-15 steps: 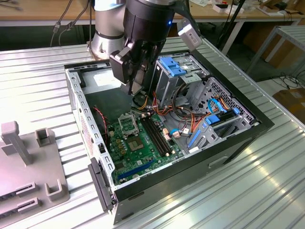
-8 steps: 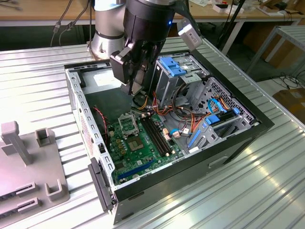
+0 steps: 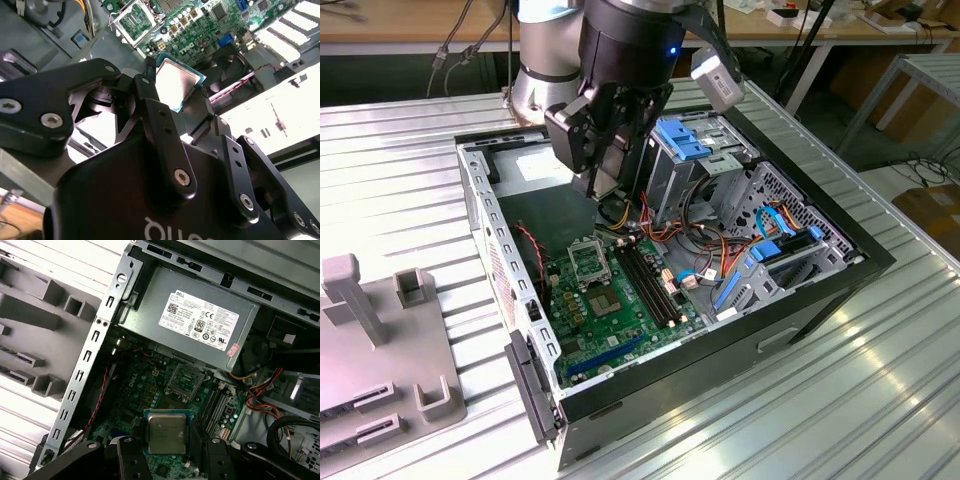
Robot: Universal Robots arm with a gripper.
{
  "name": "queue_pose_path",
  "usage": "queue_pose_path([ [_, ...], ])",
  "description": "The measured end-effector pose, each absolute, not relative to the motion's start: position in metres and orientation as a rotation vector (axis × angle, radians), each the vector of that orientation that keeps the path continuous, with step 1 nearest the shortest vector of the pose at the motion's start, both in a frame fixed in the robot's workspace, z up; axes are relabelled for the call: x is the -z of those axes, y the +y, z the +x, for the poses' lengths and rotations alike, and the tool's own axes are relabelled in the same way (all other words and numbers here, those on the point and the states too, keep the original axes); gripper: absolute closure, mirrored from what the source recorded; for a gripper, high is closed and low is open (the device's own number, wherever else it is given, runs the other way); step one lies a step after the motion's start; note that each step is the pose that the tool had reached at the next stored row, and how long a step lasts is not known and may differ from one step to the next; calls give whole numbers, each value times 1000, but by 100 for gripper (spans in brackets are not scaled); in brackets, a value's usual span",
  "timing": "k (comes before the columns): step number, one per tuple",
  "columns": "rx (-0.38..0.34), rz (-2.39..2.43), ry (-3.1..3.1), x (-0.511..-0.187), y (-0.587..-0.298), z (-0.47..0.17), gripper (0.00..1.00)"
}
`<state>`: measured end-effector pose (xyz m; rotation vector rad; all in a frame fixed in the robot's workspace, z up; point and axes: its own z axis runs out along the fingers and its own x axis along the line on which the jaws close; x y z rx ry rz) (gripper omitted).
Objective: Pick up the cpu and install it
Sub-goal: 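Place the cpu into insertion slot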
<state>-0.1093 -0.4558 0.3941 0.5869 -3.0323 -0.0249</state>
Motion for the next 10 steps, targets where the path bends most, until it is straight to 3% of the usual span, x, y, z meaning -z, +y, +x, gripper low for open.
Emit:
queue_pose_path([
  [10, 27, 508, -3047, -394, -456, -109, 53],
])
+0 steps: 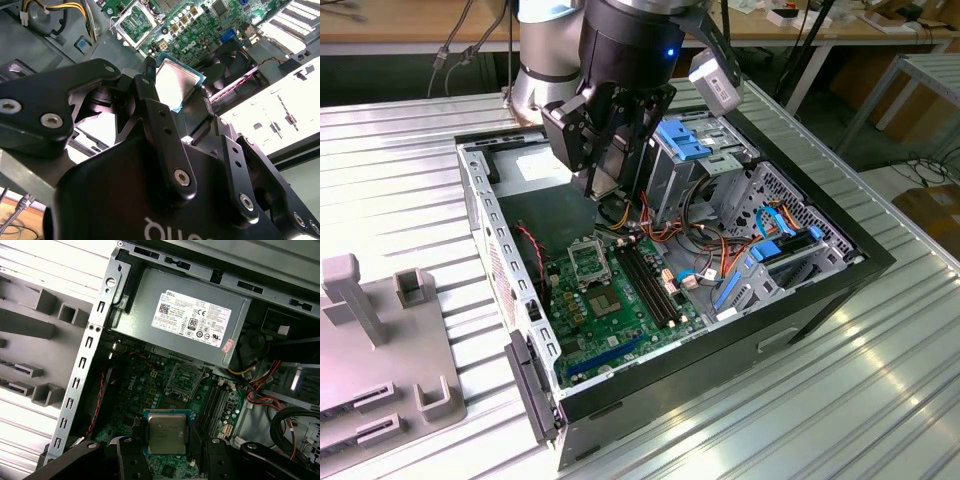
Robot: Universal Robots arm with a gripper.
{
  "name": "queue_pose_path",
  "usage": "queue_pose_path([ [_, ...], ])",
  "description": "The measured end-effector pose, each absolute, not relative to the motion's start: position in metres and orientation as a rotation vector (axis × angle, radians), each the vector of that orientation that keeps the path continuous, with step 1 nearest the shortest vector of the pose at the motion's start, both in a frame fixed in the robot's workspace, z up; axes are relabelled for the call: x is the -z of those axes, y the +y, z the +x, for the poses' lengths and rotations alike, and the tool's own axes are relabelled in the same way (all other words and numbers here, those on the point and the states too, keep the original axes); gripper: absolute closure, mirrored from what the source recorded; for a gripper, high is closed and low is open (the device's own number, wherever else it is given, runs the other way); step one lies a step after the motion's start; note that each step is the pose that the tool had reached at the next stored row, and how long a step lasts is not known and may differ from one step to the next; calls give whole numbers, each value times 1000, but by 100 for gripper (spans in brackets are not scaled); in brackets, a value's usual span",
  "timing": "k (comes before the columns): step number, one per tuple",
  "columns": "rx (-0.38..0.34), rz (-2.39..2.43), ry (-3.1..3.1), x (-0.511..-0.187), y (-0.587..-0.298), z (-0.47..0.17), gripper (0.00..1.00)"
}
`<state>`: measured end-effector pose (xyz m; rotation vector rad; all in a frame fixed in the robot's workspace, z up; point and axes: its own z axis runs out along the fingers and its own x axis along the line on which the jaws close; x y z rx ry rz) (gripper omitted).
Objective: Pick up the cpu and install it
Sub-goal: 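Place the cpu into insertion slot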
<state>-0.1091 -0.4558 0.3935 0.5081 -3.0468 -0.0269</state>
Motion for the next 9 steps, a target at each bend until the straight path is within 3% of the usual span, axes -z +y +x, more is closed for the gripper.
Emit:
queue_pose_path([
  [9, 27, 508, -3047, -394, -456, -109, 53],
])
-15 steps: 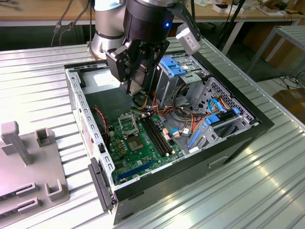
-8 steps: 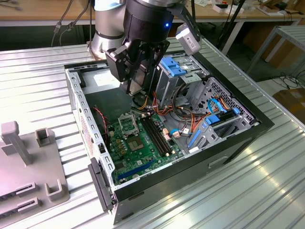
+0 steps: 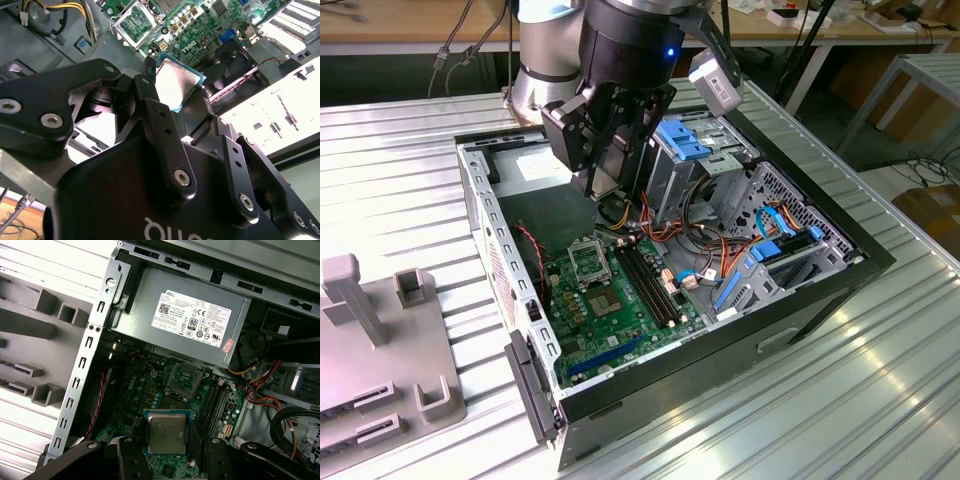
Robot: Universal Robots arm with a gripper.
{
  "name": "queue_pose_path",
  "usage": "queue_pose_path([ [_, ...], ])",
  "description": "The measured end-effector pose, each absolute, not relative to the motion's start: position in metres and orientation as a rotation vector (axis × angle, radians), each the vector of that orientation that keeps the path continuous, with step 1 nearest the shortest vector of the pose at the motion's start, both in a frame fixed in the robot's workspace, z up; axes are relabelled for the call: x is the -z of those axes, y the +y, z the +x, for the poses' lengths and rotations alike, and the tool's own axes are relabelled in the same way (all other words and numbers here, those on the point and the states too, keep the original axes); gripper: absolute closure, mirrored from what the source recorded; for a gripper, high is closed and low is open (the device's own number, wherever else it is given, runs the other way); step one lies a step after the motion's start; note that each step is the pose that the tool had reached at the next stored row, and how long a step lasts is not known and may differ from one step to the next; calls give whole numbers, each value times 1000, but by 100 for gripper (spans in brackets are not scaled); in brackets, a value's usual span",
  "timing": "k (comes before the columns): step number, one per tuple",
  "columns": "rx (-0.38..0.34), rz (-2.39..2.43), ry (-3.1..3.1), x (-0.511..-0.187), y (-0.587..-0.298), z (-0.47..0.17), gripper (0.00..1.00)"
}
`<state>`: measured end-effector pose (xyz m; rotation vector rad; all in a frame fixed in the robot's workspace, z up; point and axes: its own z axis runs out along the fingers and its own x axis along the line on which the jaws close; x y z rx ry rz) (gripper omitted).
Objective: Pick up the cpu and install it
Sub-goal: 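Place the cpu into insertion slot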
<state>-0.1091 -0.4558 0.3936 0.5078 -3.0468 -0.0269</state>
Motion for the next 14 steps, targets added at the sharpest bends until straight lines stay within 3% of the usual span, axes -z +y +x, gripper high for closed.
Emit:
queue_pose_path([
  [14, 37, 123, -3089, -387, -456, -109, 53],
])
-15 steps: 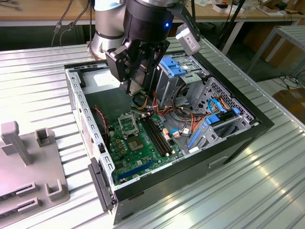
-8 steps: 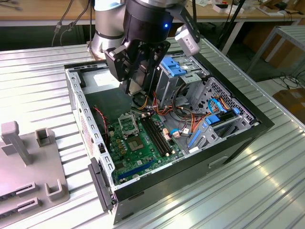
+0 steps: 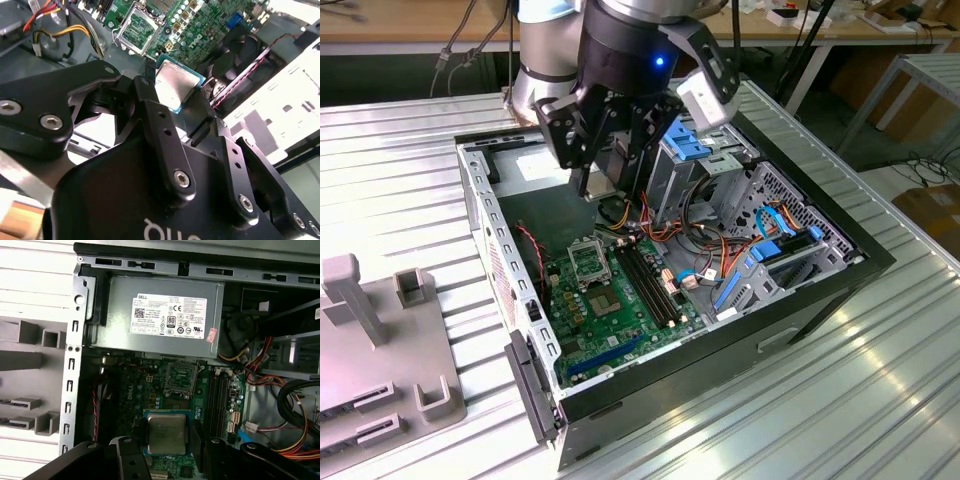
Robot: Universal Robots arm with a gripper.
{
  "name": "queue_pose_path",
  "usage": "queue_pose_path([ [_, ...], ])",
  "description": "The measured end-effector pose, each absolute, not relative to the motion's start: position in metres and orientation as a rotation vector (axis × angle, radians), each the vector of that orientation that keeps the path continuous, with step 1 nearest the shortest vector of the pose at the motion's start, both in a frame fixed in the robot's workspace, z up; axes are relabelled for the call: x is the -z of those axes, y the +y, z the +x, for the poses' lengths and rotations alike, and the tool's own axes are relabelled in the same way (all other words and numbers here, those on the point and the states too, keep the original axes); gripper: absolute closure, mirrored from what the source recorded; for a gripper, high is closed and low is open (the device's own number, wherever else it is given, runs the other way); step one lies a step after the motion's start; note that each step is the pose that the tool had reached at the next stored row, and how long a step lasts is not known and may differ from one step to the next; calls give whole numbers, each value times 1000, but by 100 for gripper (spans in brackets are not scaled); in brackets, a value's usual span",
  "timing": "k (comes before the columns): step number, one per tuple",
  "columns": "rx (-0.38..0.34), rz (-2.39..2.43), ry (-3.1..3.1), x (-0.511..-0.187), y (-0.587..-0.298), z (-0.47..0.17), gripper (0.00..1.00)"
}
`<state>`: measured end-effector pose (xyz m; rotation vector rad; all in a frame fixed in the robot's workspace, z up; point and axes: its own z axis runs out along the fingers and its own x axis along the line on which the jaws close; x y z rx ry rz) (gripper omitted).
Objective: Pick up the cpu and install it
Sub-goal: 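Place the cpu into insertion slot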
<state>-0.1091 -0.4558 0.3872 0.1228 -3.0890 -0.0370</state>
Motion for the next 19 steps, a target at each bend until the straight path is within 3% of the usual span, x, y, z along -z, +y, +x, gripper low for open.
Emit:
queue_pose_path([
  [19, 40, 28, -3092, -382, -456, -109, 53],
])
